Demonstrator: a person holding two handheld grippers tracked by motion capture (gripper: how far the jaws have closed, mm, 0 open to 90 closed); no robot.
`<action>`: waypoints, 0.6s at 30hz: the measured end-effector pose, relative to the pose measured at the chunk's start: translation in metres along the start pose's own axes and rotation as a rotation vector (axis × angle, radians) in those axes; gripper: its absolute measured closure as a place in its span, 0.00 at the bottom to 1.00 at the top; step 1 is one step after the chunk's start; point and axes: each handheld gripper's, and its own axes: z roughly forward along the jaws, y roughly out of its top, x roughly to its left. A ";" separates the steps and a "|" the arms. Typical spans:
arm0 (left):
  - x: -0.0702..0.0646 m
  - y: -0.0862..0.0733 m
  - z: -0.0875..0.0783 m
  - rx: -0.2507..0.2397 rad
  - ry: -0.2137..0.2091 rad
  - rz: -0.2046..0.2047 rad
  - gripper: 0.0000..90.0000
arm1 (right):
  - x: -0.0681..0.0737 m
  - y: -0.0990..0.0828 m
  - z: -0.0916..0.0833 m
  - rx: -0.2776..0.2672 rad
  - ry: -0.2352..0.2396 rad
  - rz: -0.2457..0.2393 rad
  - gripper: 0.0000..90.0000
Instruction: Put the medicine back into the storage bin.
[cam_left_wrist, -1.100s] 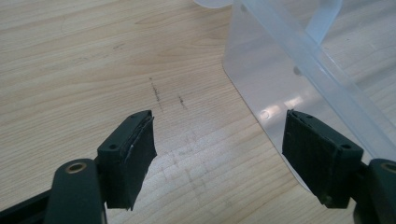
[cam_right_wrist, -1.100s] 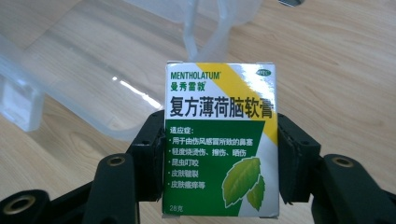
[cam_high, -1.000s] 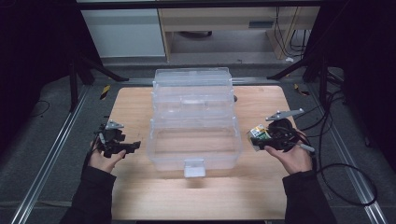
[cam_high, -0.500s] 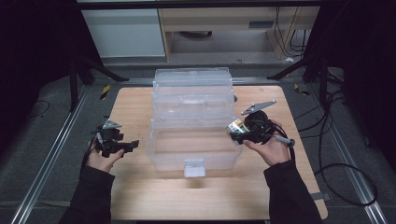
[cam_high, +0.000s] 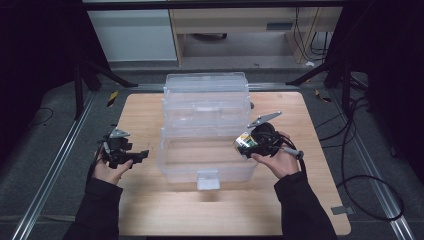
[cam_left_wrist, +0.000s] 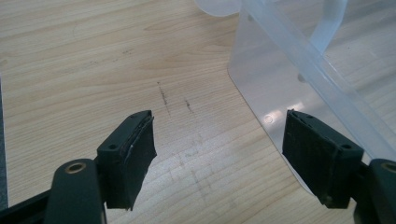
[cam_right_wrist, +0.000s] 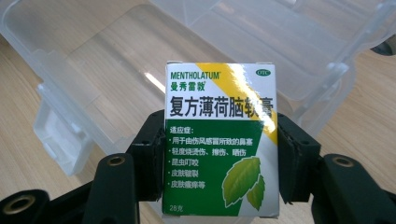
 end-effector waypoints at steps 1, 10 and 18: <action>0.000 0.000 0.000 0.000 0.000 0.000 0.27 | 0.001 -0.001 0.002 0.003 0.001 -0.001 0.50; -0.002 0.001 0.000 -0.001 -0.001 0.005 0.27 | 0.002 -0.008 0.018 0.039 0.008 -0.005 0.50; -0.002 0.001 -0.001 -0.005 -0.001 0.003 0.27 | 0.000 -0.017 0.030 0.068 0.006 -0.002 0.50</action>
